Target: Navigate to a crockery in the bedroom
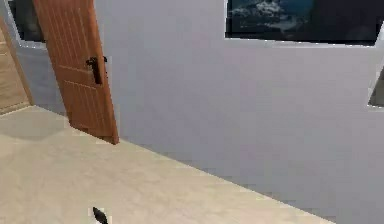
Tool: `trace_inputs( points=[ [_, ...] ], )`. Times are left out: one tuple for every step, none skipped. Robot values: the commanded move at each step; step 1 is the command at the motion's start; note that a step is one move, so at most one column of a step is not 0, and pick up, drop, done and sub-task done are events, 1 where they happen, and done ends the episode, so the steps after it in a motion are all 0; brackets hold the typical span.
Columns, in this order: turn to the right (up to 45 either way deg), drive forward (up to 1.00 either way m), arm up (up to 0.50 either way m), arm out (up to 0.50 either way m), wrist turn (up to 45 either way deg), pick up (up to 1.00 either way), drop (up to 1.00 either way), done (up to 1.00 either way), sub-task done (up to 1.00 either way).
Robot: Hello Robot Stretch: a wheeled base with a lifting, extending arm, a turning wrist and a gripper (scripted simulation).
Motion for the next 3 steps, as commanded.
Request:
trace_inputs(
  points=[
    [24.0, 0.0, 0.0, 0.0, 0.0, 0.0, 0.0, 0.0, 0.0],
    [0.0, 0.15, 0.0, 0.0, 0.0, 0.0, 0.0, 0.0, 0.0],
    [-45.0, 0.0, 0.0, 0.0, 0.0, 0.0, 0.0, 0.0, 0.0]
  ],
)
